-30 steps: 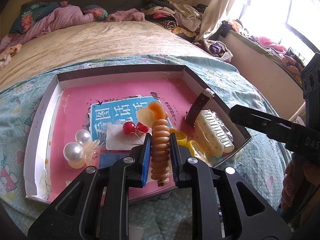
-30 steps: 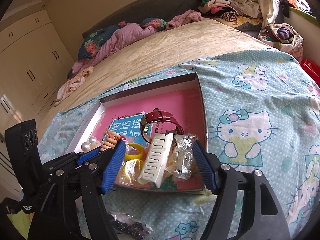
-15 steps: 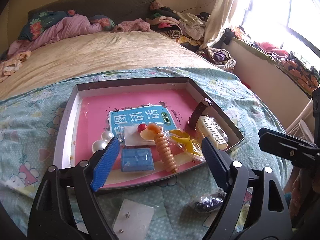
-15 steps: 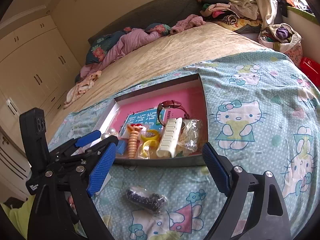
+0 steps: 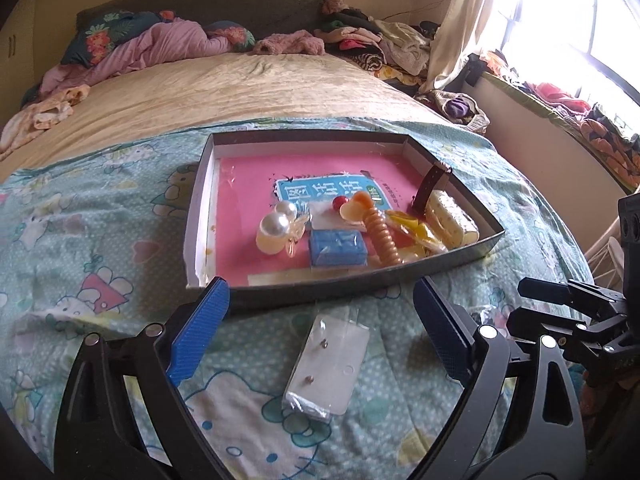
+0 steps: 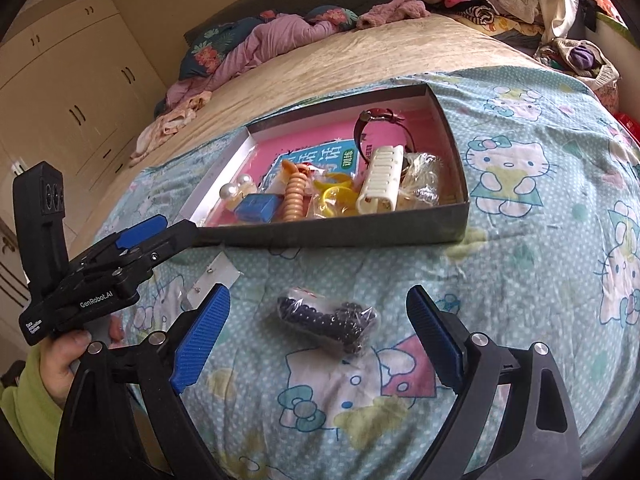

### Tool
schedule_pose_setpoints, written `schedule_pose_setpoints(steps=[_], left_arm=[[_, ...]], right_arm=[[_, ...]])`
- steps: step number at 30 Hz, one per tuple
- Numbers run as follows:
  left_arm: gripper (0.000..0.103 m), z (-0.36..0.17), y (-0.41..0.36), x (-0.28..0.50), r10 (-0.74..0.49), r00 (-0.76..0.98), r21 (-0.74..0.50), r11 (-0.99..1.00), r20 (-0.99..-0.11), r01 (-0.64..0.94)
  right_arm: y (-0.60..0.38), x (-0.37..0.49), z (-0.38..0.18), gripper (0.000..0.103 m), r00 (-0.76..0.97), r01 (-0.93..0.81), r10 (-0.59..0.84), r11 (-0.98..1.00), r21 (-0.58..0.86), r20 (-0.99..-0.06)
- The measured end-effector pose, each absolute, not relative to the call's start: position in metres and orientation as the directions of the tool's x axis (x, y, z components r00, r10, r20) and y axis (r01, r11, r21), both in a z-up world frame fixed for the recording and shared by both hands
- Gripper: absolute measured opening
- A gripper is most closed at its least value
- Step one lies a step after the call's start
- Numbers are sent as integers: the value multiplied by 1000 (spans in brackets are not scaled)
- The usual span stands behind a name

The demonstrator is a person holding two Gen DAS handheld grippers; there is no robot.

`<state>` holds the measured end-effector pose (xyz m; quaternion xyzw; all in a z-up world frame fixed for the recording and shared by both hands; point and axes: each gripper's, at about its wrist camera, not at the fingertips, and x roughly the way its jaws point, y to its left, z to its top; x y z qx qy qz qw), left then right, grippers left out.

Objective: Organize jewelry
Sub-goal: 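Withdraw both tools toward the stud bag and the bead bag, then grasp the clear earring-stud bag with the left tool while the right tool grasps the dark bead bag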

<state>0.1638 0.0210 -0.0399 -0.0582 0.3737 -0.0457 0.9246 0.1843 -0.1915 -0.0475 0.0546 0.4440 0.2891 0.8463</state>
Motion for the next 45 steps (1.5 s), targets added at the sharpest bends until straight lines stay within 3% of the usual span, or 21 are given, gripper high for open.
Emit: schedule_pose_setpoints(steps=[13, 15, 19, 27, 32, 35, 36, 45], left_arm=[[84, -82, 17, 151, -159, 625, -126, 987, -765, 96], [72, -86, 15, 150, -154, 623, -114, 988, -767, 104], [35, -89, 17, 148, -144, 635, -99, 989, -759, 106], [33, -78, 33, 139, -191, 661, -166, 981, -726, 101], [33, -73, 38, 137, -193, 669, -177, 980, -718, 94], [33, -71, 41, 135, -197, 672, -184, 979, -714, 92], [33, -70, 41, 135, -199, 674, -187, 978, -711, 91], [33, -53, 45, 132, -203, 702, -195, 976, -683, 93]], right_arm=[[-187, 180, -62, 89, 424, -404, 487, 856, 322, -763], [-185, 181, -66, 89, 420, -399, 475, 862, 313, -773], [-181, 185, -73, 89, 408, -380, 451, 874, 302, -794], [-161, 197, -88, 89, 379, -352, 426, 887, 297, -821], [-139, 199, -97, 90, 409, -389, 359, 900, 196, -839], [-134, 196, -99, 84, 445, -437, 329, 892, 119, -833], [-136, 197, -99, 75, 450, -436, 336, 891, 124, -828], [-150, 185, -72, 73, 462, -504, 502, 827, 250, -731]])
